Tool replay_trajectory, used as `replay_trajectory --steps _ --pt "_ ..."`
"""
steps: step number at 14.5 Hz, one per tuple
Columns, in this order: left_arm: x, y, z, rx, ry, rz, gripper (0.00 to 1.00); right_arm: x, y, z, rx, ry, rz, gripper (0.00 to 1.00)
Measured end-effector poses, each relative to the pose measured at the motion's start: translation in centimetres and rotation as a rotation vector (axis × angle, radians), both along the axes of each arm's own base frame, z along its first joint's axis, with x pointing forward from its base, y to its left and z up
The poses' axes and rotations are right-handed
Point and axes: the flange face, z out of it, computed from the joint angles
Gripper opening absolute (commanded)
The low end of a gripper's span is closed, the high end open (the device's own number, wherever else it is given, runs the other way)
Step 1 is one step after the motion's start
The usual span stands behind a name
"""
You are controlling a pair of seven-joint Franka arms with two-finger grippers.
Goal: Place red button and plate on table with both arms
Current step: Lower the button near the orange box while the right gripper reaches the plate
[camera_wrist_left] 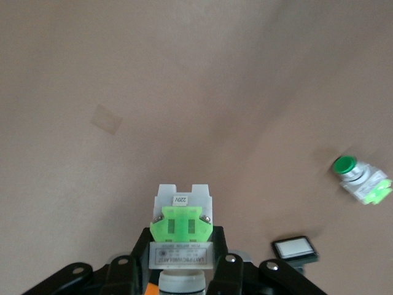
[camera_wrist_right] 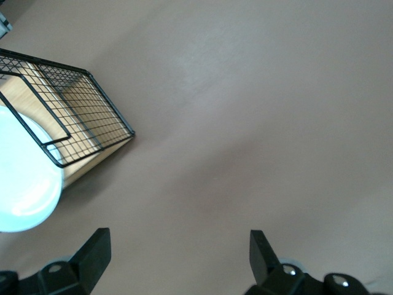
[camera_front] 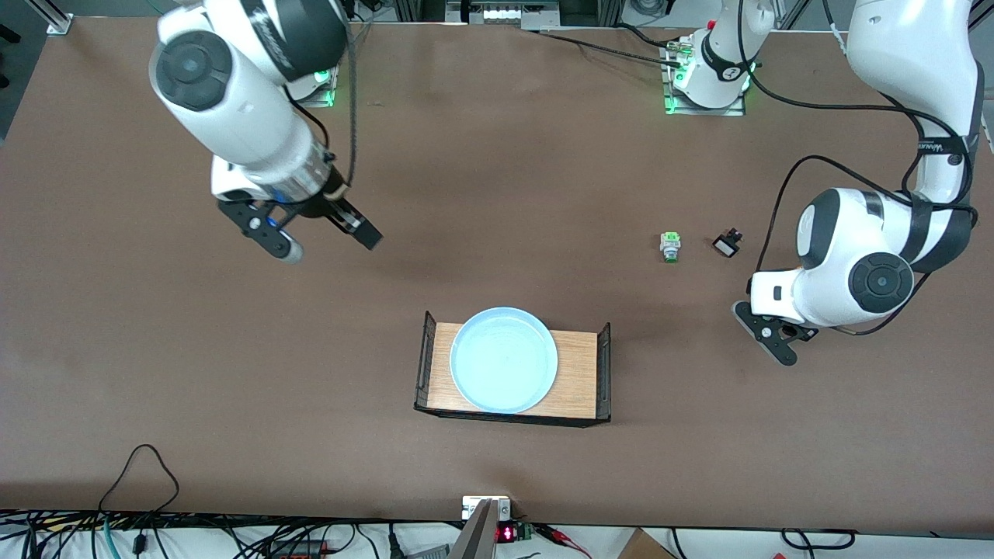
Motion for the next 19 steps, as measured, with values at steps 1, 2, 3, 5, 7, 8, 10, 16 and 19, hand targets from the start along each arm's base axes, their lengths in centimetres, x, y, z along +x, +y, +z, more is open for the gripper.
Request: replay_trajectory --steps 1,2,3,5,7,8,10,16,19 --pt "-0.5 0.8 -1.5 -0.013 -0.022 -0.043 0.27 0.3 1.1 -1.3 0.005 -0.011 -0.030 1.00" --pt "-1.0 1.6 -3.1 -0.025 -0.048 -0.081 0.27 0.7 2.4 -2.6 0.018 -0.028 -0.060 1.00" --pt "-1.6 2.5 -4.5 -0.034 -0.072 -0.107 0.27 0.9 3.8 -3.7 0.033 -0.044 -0.091 1.00" --pt "-2.7 4.1 -6.9 -0.044 -0.102 -0.123 0.29 0.8 6.9 -5.5 0.060 -0.076 -0.136 1.00" --pt "-3.1 5.0 -8.4 -0.048 -0.111 -0.123 0.30 0.6 9.8 -6.6 0.084 -0.109 -0.173 1.00" --pt "-3.1 5.0 -8.9 -0.050 -0.113 -0.124 0.30 0.7 10.6 -7.0 0.095 -0.121 -0.195 1.00" --pt "-3.1 4.8 -9.6 -0.060 -0.122 -0.113 0.30 1.2 11.2 -7.3 0.112 -0.143 -0.225 1.00" --pt "-3.1 4.0 -10.4 -0.119 -0.144 -0.021 1.00 2.8 12.3 -8.2 0.190 -0.170 -0.334 1.00" --pt "-3.1 3.8 -10.6 -0.120 -0.141 -0.023 1.00 3.5 13.0 -9.9 0.194 -0.172 -0.359 1.00"
